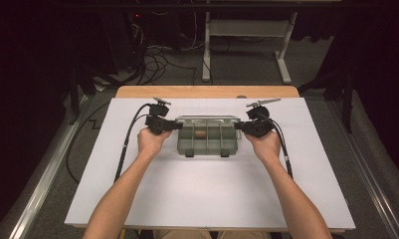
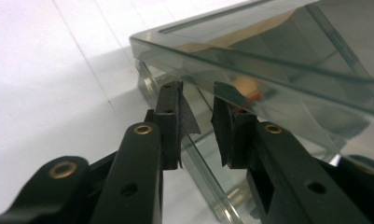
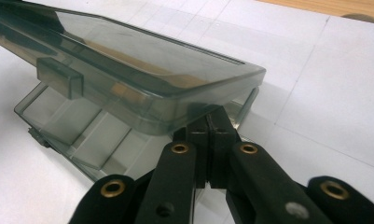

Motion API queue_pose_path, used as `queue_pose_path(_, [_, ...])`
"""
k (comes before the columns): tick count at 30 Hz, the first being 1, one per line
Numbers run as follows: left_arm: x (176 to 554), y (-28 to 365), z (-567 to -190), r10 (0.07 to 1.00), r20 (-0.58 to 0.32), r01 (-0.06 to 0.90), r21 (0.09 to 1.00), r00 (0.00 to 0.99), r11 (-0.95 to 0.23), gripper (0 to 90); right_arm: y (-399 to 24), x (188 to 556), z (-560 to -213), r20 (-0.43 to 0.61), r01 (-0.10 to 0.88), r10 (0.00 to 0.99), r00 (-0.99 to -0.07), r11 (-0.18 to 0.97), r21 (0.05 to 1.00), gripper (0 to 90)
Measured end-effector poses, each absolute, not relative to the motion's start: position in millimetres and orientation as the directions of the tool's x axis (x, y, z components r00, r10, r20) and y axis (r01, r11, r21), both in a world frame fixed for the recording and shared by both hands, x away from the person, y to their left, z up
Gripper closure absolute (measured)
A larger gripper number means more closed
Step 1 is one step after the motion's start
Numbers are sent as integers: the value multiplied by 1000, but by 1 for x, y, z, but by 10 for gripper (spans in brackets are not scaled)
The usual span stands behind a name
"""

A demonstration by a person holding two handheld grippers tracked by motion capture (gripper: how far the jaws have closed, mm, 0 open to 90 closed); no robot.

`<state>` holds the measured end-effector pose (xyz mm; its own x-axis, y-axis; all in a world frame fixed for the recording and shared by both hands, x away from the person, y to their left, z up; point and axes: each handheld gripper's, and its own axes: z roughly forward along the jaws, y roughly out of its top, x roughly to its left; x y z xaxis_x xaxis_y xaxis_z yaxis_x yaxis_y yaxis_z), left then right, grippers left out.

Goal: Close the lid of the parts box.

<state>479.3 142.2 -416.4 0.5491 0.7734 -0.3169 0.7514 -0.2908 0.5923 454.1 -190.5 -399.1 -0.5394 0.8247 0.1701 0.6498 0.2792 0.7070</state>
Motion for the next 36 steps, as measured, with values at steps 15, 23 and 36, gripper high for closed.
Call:
queue_pose_path(15, [463, 144, -410, 733, -322, 717, 623, 599, -312, 767, -195, 451, -400, 148, 645, 813, -563, 320, 694, 900])
queue_pose_path(23, [453, 147, -408, 723, -306, 695, 641, 620, -324, 772, -198, 444, -399, 150, 625, 792, -591, 333, 706, 900])
queue_pose_path(36, [442, 148, -411, 722, -271, 680, 640, 637, -359, 771, -204, 433, -404, 164, 617, 771, -615, 342, 709, 900])
